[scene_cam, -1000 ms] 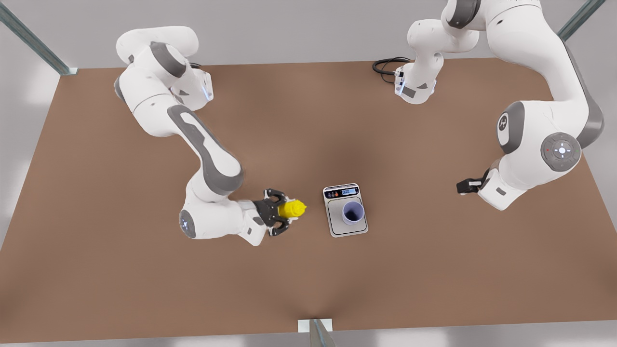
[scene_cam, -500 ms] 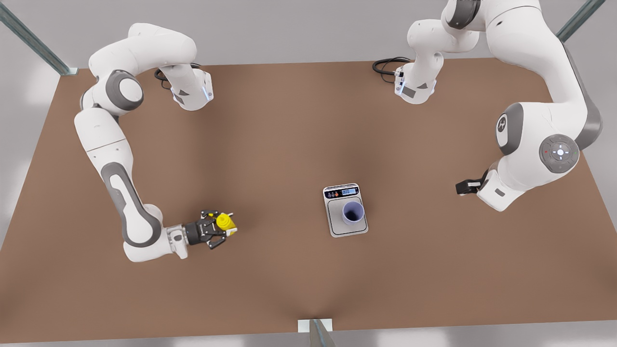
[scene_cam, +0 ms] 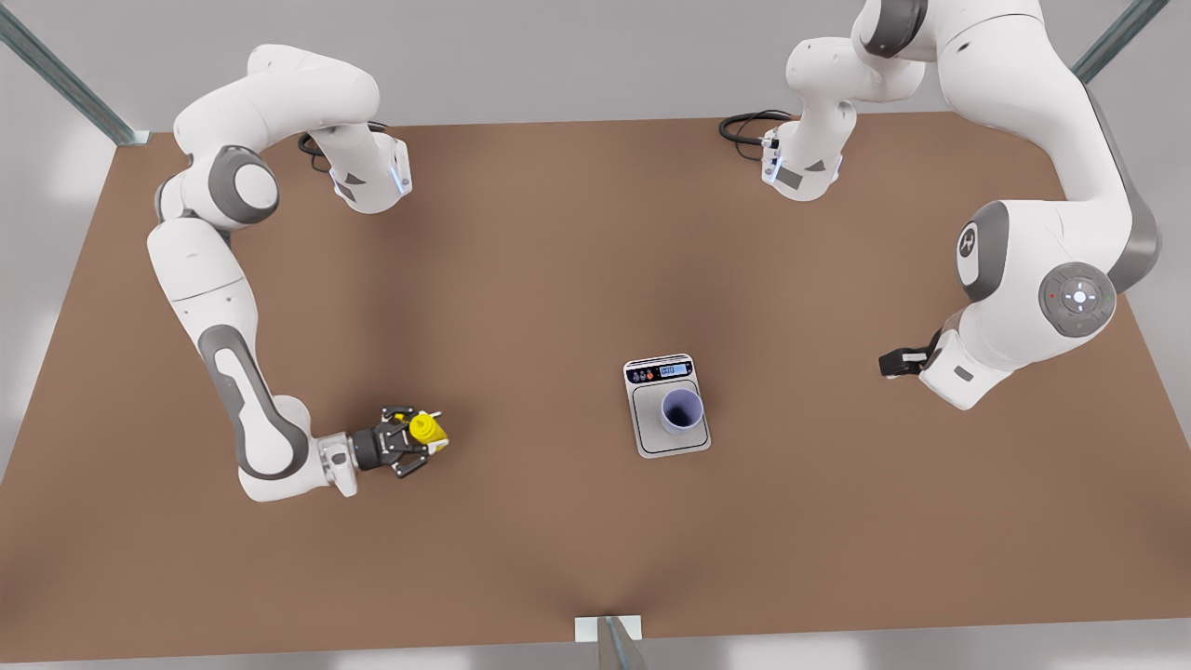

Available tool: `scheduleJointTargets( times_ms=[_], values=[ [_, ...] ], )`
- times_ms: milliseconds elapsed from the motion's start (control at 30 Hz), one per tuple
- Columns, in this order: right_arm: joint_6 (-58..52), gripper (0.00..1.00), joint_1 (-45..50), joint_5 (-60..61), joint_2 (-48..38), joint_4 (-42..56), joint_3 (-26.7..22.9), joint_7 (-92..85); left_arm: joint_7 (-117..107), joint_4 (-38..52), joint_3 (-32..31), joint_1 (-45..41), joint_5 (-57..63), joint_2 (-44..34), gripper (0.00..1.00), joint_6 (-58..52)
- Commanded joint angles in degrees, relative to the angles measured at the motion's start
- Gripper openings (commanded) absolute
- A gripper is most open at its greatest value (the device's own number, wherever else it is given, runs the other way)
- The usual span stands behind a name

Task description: Move cup to the weight, pick up sauce bottle, pour sauce

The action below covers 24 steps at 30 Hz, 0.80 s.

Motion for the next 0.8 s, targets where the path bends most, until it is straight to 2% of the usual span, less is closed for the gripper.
scheduleJointTargets(
  times_ms=[0, 33, 67, 100, 533, 700, 767],
  values=[
    [0.0, 0.67, 0.1, 0.0, 0.0, 0.1, 0.0, 0.0, 0.0, 0.0, 0.0, 0.1, 0.0, 0.0, 1.0, 0.0],
    [0.0, 0.74, 0.1, 0.1, 0.1, 0.0, -0.3, 0.0, 0.0, 0.0, 0.0, 0.1, 0.1, 0.0, 1.0, 0.0],
    [0.0, 0.93, 0.1, 0.1, 0.1, 0.1, -0.4, 0.2, 0.0, 0.0, 0.0, 0.1, 0.1, 0.0, 1.0, 0.0],
    [0.0, 1.0, 0.0, 0.0, 0.1, 0.1, -0.4, 0.3, 0.0, 0.0, 0.0, 0.1, 0.1, 0.0, 1.0, 0.0],
    [-0.5, 1.0, -3.2, -2.8, -0.2, -0.8, -1.9, -0.3, -0.2, 0.0, -0.2, 0.0, 0.1, 0.1, 1.0, 0.0],
    [-8.0, 1.0, -12.0, -10.2, -1.5, -1.3, -2.0, 0.5, -0.2, 0.0, -0.3, 0.0, 0.1, 0.1, 1.0, -0.1],
    [-14.7, 1.0, -14.7, -11.5, -5.5, -1.2, -2.0, 10.0, -0.2, 0.0, -0.3, 0.0, 0.1, 0.1, 1.0, -0.1]
  ],
)
